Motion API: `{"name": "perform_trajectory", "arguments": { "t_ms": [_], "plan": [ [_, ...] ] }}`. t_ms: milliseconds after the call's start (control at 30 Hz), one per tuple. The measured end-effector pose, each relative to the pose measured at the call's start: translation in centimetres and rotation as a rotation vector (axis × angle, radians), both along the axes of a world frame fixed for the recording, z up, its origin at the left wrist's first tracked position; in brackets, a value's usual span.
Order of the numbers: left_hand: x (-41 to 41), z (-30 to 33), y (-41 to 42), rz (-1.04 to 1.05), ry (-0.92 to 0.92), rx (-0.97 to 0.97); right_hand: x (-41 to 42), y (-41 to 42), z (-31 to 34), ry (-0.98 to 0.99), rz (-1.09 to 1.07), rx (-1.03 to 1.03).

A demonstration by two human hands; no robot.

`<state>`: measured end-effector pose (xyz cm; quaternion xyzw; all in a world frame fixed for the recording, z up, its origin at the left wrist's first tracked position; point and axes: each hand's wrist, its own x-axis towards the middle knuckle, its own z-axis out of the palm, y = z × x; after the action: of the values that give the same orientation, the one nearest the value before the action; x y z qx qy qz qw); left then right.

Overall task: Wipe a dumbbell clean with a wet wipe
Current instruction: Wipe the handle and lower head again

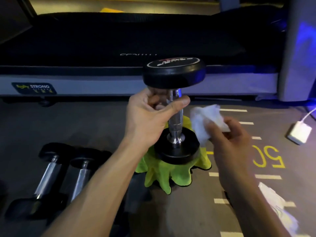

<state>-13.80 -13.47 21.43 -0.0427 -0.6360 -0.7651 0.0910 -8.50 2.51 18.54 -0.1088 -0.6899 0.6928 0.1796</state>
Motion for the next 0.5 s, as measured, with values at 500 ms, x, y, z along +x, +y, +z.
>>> {"name": "perform_trajectory", "arguments": {
  "t_ms": [500],
  "plan": [
    [-0.4,1.8,-2.5,0.04,0.378,-0.595,1.4,-1.5,-2.2,-0.032,0.235,0.348]
  ]
}}
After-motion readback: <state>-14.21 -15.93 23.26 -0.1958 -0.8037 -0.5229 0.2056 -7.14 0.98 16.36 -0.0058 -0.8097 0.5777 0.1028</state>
